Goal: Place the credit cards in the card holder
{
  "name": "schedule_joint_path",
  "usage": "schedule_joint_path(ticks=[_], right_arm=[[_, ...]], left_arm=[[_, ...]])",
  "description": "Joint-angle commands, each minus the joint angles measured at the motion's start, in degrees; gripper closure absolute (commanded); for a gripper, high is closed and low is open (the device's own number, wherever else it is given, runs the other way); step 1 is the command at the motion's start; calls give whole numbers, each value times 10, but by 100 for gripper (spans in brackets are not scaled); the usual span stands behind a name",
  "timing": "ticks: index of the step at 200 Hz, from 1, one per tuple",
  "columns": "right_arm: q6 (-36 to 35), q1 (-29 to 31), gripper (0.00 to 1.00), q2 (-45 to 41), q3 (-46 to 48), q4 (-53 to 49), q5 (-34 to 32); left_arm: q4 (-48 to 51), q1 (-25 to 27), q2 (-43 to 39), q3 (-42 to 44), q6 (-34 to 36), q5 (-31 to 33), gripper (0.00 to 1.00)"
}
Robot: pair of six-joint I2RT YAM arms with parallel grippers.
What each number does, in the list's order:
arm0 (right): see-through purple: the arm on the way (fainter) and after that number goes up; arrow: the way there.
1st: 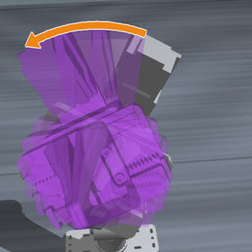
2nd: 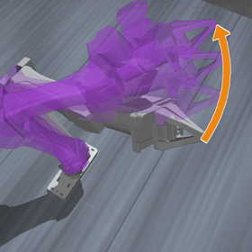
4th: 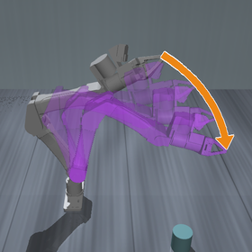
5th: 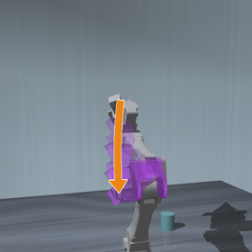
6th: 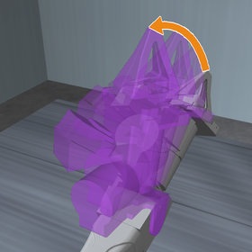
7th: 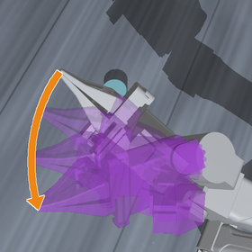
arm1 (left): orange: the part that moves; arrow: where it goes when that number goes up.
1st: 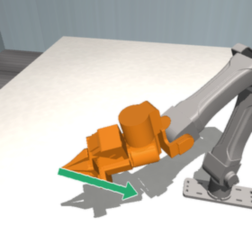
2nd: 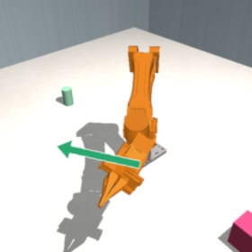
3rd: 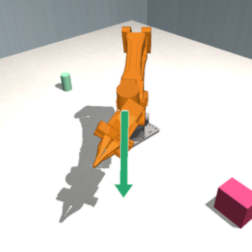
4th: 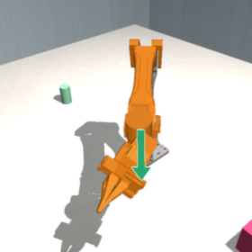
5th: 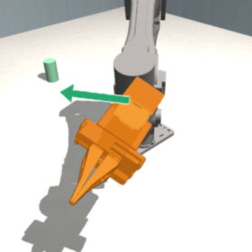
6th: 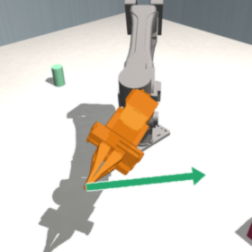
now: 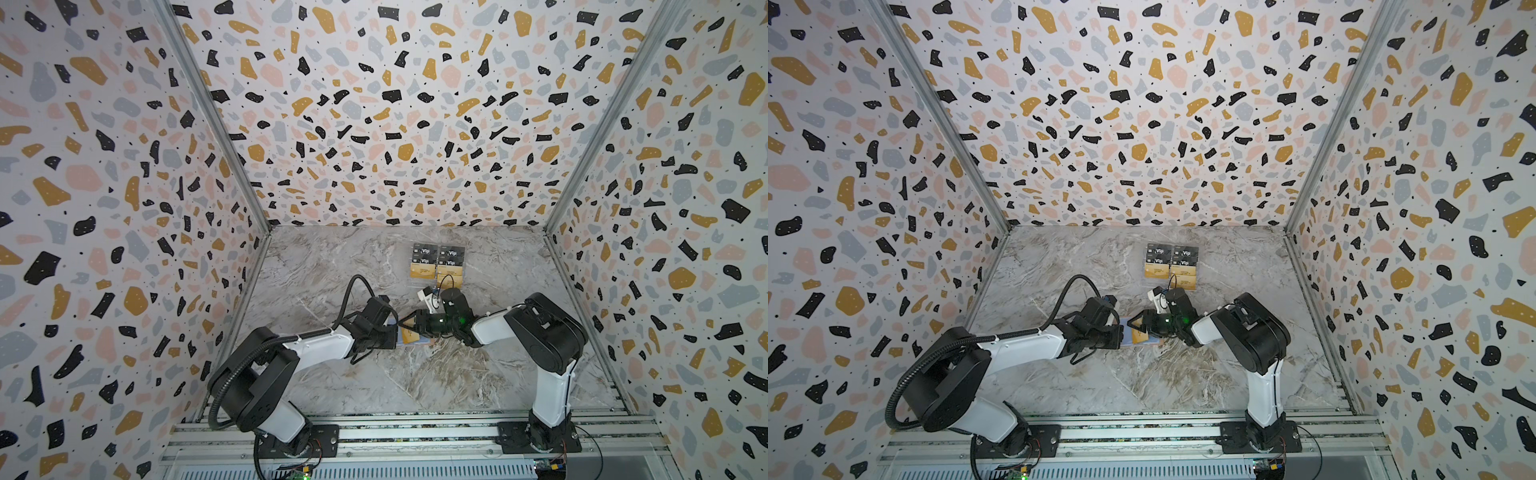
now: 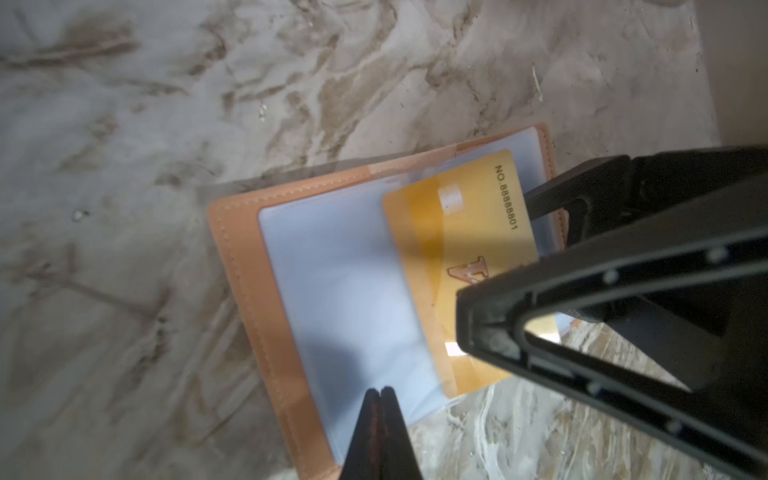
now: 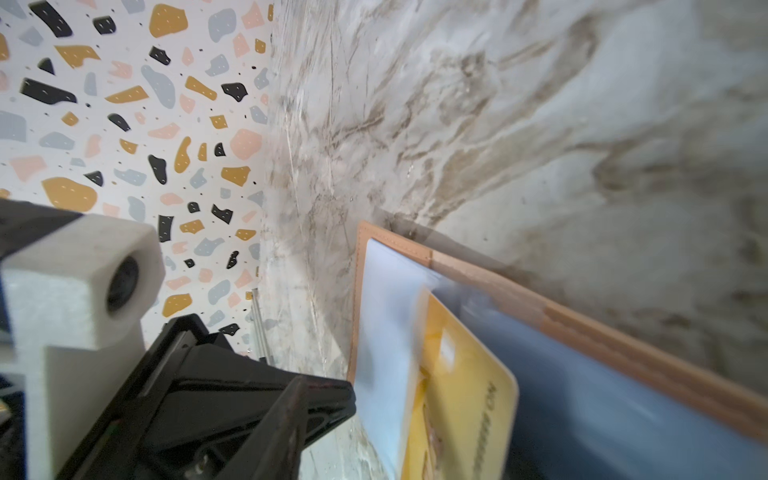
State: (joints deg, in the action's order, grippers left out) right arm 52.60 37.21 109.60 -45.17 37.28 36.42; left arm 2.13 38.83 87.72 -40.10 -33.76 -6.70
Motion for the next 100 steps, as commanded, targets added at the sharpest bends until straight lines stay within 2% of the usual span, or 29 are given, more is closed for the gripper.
schedule_joint_path(ticks=[1, 60, 100], right_arm=[[-55, 9, 33, -20, -18, -131, -66], [-103, 21, 31, -47, -47, -209, -122], [-100, 22, 27, -59, -32, -173, -96]], left_arm=[[-24, -4, -5, 2, -23, -6, 100], [-35, -6, -2, 13, -27, -4, 100], [-56, -7, 8, 27, -36, -12, 100]])
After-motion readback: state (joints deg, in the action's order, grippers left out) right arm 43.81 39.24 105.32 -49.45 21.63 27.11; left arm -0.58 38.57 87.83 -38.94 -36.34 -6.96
